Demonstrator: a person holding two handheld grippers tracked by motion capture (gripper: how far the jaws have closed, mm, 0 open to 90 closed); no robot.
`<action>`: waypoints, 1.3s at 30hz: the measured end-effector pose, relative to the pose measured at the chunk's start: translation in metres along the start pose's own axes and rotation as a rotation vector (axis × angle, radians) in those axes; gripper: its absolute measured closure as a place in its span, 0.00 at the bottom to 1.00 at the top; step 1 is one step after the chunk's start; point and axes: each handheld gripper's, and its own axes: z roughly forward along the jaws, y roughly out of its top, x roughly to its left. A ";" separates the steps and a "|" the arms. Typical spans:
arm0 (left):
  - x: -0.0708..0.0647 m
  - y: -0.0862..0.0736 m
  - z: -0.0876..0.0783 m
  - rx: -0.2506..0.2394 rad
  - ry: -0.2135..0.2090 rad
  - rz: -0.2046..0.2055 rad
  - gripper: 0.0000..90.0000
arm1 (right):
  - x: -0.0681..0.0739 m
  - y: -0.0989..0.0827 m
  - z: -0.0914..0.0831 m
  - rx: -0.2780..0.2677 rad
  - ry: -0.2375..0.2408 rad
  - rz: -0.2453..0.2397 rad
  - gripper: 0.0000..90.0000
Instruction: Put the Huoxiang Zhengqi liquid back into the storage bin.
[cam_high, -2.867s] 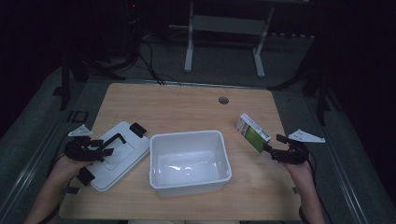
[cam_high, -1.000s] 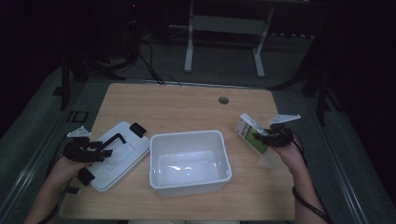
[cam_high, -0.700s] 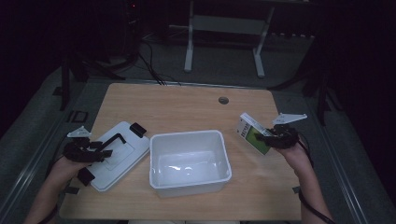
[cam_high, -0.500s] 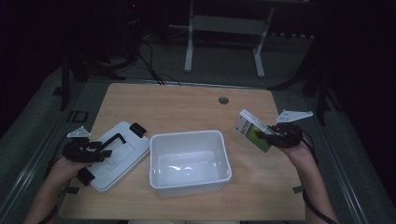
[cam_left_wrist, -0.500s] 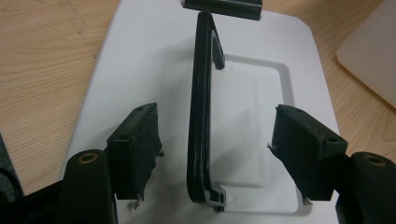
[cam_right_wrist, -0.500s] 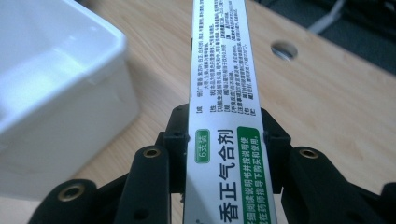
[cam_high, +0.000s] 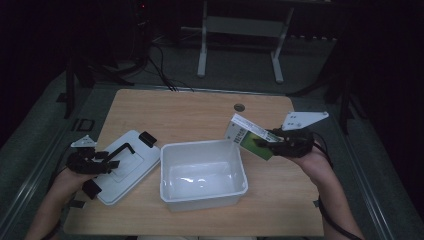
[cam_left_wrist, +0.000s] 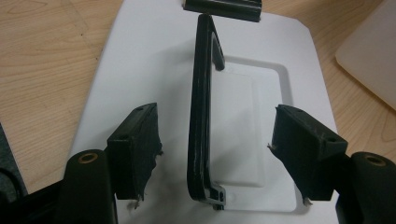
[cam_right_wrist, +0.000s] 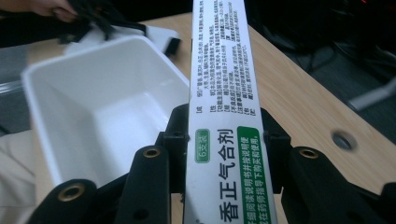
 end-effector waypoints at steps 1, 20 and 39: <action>0.000 0.000 0.000 0.002 0.003 0.000 0.36 | 0.007 0.009 0.006 0.001 0.040 -0.030 0.71; 0.000 -0.001 -0.004 -0.004 0.011 -0.001 0.36 | 0.051 0.015 0.073 0.071 0.342 -0.184 0.71; 0.003 -0.005 -0.006 -0.009 0.015 -0.011 0.36 | 0.071 -0.005 0.135 0.260 0.442 -0.269 0.71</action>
